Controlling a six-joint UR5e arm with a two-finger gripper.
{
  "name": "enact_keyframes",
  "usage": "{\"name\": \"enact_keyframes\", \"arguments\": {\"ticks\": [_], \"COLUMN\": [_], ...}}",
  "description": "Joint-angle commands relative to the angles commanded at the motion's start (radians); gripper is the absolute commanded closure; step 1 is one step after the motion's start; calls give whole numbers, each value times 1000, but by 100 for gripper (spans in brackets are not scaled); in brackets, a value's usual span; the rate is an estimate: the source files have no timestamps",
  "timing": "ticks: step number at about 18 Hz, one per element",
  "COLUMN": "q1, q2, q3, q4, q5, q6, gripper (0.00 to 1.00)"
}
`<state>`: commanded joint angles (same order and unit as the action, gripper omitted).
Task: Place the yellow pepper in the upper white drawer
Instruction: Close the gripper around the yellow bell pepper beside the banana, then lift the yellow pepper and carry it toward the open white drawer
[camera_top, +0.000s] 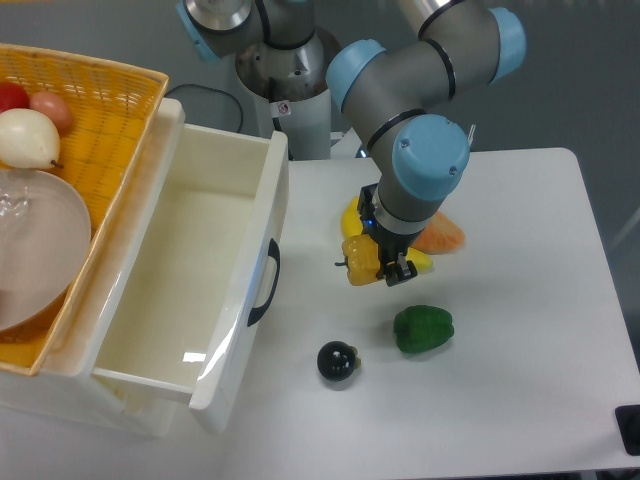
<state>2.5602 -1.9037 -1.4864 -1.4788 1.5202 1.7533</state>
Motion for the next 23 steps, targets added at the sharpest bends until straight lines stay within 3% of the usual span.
{"name": "enact_keyframes", "arguments": {"ticks": [11, 17, 20, 23], "q1": [23, 6, 18, 46], "q2": [17, 50, 72, 87], "q3": [8, 15, 32, 40], "q4": [-5, -38, -67, -69], "q5": [-29, -32, -159, -199], "q6": [-49, -198, -406, -423], "gripper": [90, 90, 90, 90]}}
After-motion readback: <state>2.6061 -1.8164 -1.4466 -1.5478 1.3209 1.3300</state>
